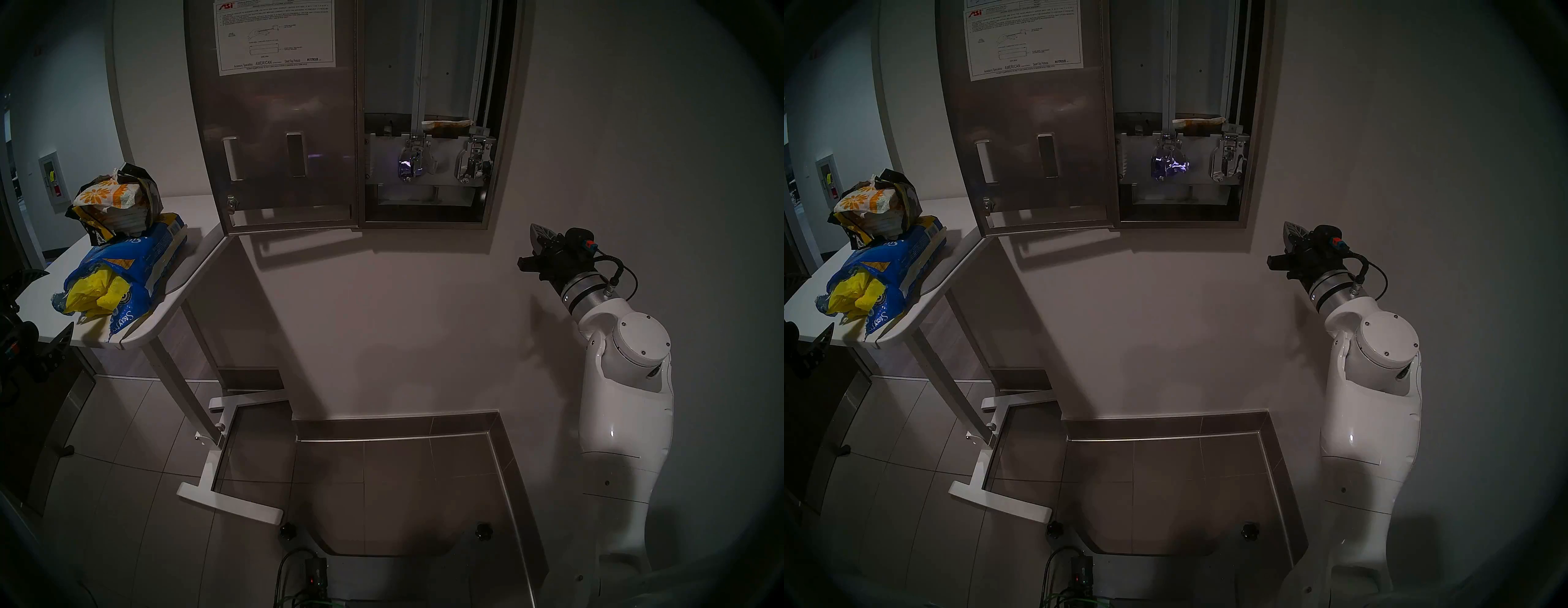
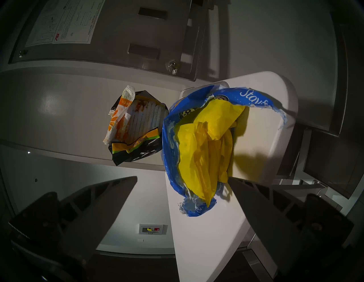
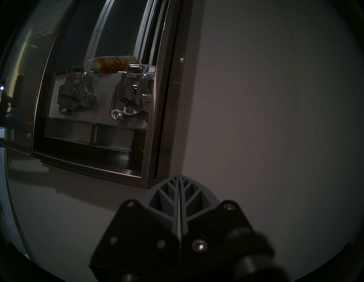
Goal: Open the dispenser door, put the pads inside, close the door
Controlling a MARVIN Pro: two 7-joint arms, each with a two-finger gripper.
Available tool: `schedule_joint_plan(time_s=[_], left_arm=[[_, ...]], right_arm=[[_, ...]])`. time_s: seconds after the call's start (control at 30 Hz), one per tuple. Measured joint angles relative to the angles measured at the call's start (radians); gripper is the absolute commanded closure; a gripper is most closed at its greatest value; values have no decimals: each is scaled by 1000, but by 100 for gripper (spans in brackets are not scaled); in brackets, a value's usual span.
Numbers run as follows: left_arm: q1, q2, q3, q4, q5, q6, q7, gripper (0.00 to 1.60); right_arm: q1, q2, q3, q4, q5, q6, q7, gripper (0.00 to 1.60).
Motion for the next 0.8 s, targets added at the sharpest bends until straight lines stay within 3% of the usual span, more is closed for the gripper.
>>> schedule_joint_plan(time_s=[0.47, 0.8], left_arm=[[-18, 12, 7, 4, 49, 9, 6, 0], [-42, 29, 65, -6, 99, 51, 21, 0]], right_arm=[[-1, 3, -2, 0, 4, 0, -3, 135], [-2, 6, -4, 0, 6, 0, -6, 135]])
